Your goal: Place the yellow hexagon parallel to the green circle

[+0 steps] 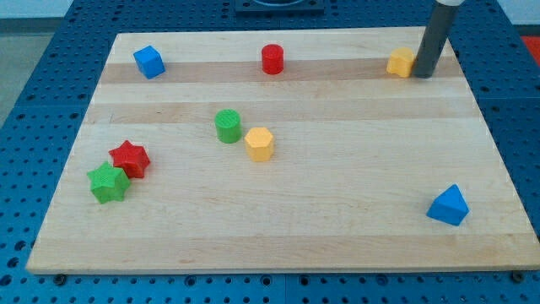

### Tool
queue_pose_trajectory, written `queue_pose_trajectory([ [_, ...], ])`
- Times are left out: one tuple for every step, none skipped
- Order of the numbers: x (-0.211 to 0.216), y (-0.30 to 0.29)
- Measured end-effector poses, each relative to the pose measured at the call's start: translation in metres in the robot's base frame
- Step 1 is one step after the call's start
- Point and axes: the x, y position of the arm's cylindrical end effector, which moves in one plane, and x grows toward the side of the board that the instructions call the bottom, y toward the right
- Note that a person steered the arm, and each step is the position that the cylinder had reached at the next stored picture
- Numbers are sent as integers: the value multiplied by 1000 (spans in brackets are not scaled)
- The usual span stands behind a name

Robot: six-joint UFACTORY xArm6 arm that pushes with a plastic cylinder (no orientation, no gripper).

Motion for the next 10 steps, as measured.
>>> queue_pose_trajectory([
  [-1,0],
  [-11,0],
  [8,18],
  [65,16],
  [81,-31],
  [84,-82],
  [86,-91],
  [98,-154],
  [105,-176],
  [105,-229],
])
